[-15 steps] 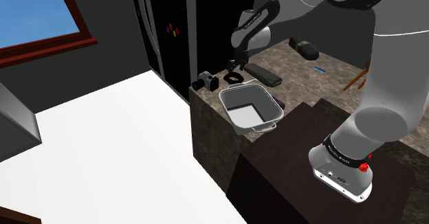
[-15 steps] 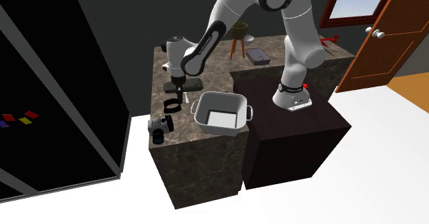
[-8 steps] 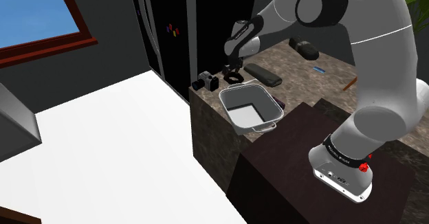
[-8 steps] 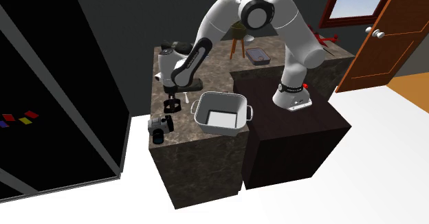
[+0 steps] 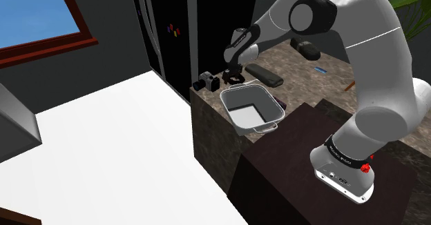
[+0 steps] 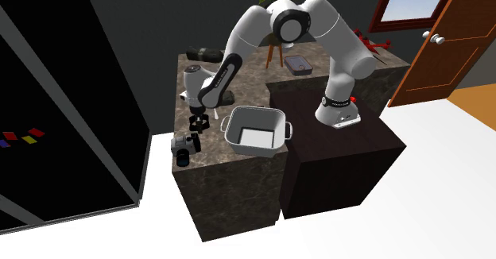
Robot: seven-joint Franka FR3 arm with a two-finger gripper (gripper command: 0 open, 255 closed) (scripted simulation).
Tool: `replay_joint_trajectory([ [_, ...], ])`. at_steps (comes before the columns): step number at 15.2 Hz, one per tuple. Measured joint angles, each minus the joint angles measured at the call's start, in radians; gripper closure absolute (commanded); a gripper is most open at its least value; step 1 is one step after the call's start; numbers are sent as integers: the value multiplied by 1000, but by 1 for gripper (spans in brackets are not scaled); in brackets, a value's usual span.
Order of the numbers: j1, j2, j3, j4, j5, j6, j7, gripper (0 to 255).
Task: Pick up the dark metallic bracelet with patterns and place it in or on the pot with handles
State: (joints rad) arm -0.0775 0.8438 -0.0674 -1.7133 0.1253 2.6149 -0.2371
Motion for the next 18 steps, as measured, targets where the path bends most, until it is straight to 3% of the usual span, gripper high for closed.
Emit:
replay_joint_trajectory([
  [5,0,6,0,5,0,2,0,0],
  [6,0,6,0,5,0,2,0,255],
  [18,1,-6,-1,3,-1,-9,1,255],
])
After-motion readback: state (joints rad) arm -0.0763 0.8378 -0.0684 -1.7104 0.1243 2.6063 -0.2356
